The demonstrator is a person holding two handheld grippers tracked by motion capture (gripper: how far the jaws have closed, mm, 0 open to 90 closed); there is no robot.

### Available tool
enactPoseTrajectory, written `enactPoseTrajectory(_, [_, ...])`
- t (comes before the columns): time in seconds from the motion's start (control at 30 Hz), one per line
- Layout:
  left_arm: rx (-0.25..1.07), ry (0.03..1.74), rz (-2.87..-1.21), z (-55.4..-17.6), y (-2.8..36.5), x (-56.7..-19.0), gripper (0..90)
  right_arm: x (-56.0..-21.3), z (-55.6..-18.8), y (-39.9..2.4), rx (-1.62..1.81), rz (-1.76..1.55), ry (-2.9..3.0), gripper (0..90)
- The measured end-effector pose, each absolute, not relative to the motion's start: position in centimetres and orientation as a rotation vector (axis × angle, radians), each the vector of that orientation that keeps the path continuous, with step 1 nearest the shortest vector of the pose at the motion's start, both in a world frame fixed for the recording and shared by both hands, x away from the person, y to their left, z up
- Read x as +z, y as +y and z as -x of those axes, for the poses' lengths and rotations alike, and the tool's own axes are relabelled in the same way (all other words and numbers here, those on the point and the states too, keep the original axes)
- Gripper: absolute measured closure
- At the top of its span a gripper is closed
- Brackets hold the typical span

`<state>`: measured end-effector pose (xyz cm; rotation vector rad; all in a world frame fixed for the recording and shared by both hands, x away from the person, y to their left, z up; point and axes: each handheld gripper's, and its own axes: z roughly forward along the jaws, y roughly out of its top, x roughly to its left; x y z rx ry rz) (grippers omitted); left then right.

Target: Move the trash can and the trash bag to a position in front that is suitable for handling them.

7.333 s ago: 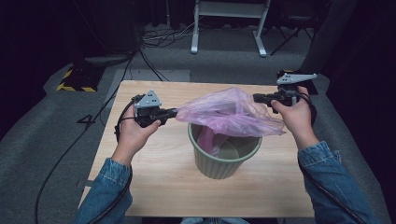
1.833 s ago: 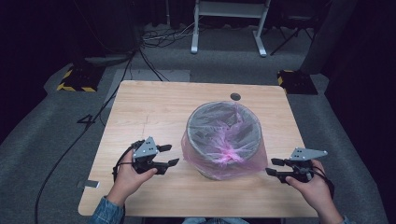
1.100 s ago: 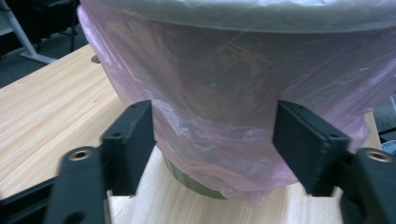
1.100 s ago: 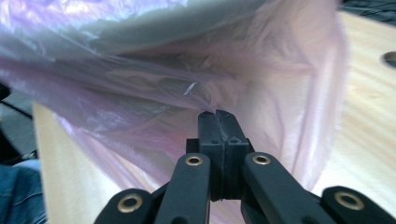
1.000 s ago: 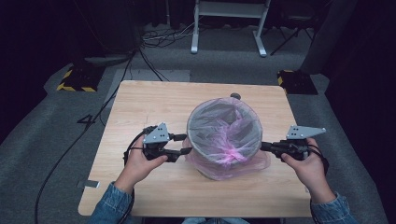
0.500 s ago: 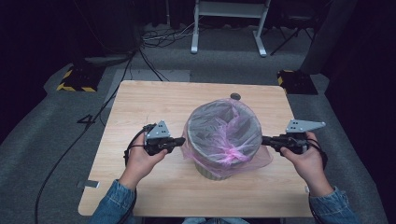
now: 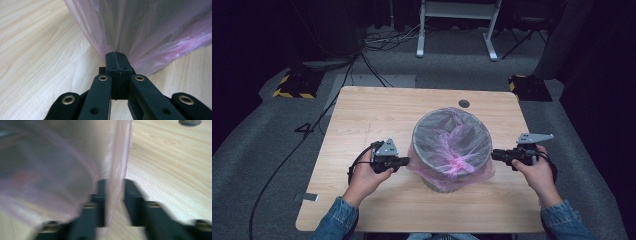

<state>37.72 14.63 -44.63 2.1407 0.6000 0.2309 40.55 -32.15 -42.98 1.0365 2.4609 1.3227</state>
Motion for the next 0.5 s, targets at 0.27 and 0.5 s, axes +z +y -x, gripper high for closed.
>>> enactPoseTrajectory(0.27, [0.324, 0.529, -1.981, -34.8, 16.3, -42.1, 40.9, -40.5, -35.5, -31.8, 1.322, -0.83, 2.491, 26.9])
enactPoseTrajectory(0.5, [0.326, 0.478, -1.964, -34.0, 14.3, -40.1, 24.4, -40.7, -33.8, -28.0, 1.358, -0.729, 2.535, 22.2])
